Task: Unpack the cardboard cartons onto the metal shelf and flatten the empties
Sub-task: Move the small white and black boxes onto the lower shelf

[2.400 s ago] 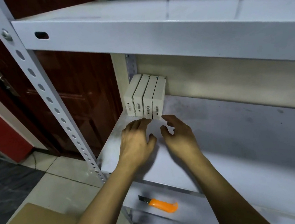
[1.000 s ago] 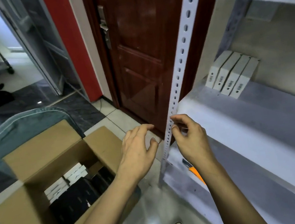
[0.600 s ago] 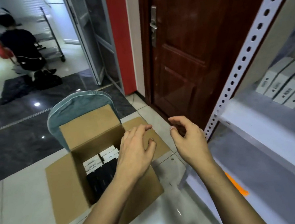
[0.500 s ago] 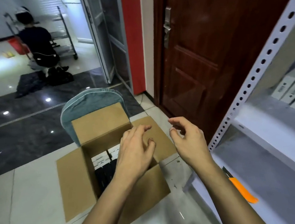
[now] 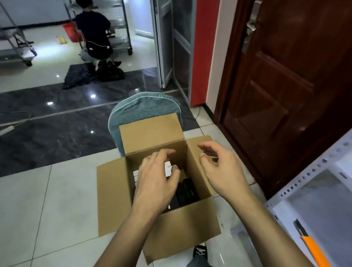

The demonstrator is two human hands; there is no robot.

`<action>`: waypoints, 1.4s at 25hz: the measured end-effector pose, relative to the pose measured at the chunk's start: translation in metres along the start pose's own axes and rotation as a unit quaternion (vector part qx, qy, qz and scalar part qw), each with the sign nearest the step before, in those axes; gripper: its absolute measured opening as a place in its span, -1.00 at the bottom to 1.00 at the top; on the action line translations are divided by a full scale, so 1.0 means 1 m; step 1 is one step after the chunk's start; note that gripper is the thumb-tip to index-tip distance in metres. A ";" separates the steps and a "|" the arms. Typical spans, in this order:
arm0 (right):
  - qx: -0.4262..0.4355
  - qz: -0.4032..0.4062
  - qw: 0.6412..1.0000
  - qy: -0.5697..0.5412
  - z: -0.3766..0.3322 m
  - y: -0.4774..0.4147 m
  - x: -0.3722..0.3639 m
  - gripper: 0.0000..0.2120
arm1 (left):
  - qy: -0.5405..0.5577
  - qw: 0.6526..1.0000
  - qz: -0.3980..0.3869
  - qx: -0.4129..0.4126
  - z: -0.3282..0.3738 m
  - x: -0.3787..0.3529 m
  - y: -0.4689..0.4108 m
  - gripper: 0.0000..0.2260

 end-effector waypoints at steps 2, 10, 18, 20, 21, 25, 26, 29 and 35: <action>-0.001 -0.019 1.000 -0.002 0.004 -0.014 -0.011 -0.75 | -0.004 1.000 0.008 0.020 -0.008 0.001 -0.009 -0.70; 0.012 -0.050 0.997 -0.050 0.018 -0.096 -0.041 -0.75 | -0.021 0.996 0.030 0.081 -0.022 -0.002 -0.069 -0.67; 0.001 -0.129 0.991 -0.040 0.068 -0.129 -0.091 -0.76 | -0.048 0.988 0.033 0.146 -0.060 -0.029 -0.095 -0.69; -0.011 -0.158 0.987 -0.036 0.082 -0.129 -0.105 -0.75 | -0.048 0.985 0.018 0.164 -0.075 -0.037 -0.094 -0.69; -0.020 -0.171 0.984 -0.036 0.089 -0.128 -0.112 -0.74 | -0.045 0.984 0.011 0.173 -0.081 -0.041 -0.095 -0.69; -0.059 -0.201 0.977 -0.033 0.123 -0.121 -0.141 -0.74 | -0.058 0.982 -0.021 0.180 -0.105 -0.066 -0.113 -0.68; -0.069 -0.202 0.976 -0.034 0.131 -0.120 -0.147 -0.74 | -0.064 0.982 -0.025 0.178 -0.111 -0.071 -0.117 -0.68; -0.097 -0.227 0.969 -0.032 0.158 -0.113 -0.174 -0.74 | -0.055 0.980 -0.036 0.189 -0.136 -0.087 -0.123 -0.68; -0.129 -0.254 0.959 0.006 0.219 -0.106 -0.227 -0.73 | -0.046 0.972 -0.066 0.220 -0.189 -0.131 -0.125 -0.69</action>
Point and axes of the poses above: each hand's wrist, its own y-axis away from the middle knuckle, its own x-axis out of the back of the hand, z = x × y, the point moved 7 cm from there along -y, towards the middle knuckle, and after that the axes turned 11 degrees about x, right-handed, at the moved point
